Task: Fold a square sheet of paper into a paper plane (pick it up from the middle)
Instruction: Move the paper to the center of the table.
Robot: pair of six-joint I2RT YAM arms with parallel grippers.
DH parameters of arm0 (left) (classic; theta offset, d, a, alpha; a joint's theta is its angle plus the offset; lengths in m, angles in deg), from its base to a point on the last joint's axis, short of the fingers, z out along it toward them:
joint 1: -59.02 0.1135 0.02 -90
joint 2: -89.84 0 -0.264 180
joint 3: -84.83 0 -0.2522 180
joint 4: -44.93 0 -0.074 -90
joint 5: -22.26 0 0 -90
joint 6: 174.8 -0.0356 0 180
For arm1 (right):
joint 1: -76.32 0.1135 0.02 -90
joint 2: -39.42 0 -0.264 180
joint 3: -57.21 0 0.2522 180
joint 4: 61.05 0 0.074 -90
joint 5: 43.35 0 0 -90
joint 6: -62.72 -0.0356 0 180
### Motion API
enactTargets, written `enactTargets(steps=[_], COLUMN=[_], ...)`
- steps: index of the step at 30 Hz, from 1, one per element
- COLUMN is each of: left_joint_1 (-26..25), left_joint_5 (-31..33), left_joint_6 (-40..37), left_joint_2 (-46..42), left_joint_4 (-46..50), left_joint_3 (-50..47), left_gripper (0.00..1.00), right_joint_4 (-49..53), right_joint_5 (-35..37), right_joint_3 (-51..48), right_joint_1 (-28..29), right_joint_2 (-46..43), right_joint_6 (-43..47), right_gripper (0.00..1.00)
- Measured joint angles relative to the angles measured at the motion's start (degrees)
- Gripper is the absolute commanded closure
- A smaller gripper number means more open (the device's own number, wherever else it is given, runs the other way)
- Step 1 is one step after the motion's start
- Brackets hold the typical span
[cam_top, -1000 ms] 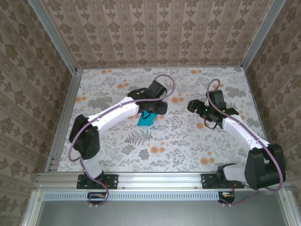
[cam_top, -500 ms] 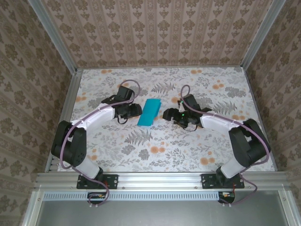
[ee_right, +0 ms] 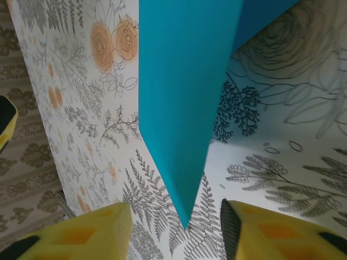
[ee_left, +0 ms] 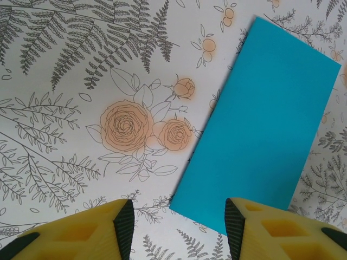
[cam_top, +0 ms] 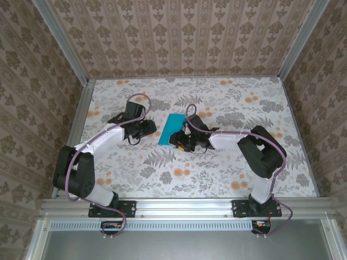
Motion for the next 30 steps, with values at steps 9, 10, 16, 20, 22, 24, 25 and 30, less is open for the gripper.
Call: enactTargets(steps=[9, 10, 16, 20, 22, 24, 25, 30], left_joint_1=[-0.4, -0.7, -6.3, -9.8, -10.5, -10.8, -10.8, -10.8], left_joint_5=[-3.8, -4.3, -7.1, -8.2, -8.3, -8.3, -8.3, -9.6], left_joint_6=[0.0, 0.0, -0.7, -1.1, -1.1, -1.1, -1.1, -1.1], left_joint_2=[0.0, 0.1, 6.3, 13.2, 15.8, 18.0, 18.8, 21.9], left_joint_4=[-3.2, -3.8, -7.1, -8.9, -9.2, -9.7, -9.9, -10.7], left_joint_3=[-1.1, -1.1, 1.5, 5.7, 7.5, 8.7, 9.1, 10.7], left_gripper=[0.52, 0.52, 0.58, 0.64, 0.66, 0.68, 0.69, 0.72], right_joint_4=[0.2, 0.5, 4.2, 8.5, 10.4, 12.1, 12.8, 15.0], right_joint_5=[-0.4, -0.7, -3.3, -4.7, -5.2, -5.7, -5.8, -6.5], right_joint_3=[0.1, -0.2, -6.2, -9.7, -11.0, -12.0, -12.5, -13.8], right_joint_1=[-0.2, -0.3, -2.5, -4.2, -4.7, -5.2, -5.5, -6.3], right_joint_2=[0.6, 0.2, -6.2, -11.0, -13.0, -14.8, -15.6, -17.0], right_joint_6=[-0.9, -0.4, 3.1, 6.0, 7.2, 8.0, 8.4, 9.1], right_gripper=[0.98, 0.98, 0.99, 0.99, 0.99, 0.99, 0.99, 0.99])
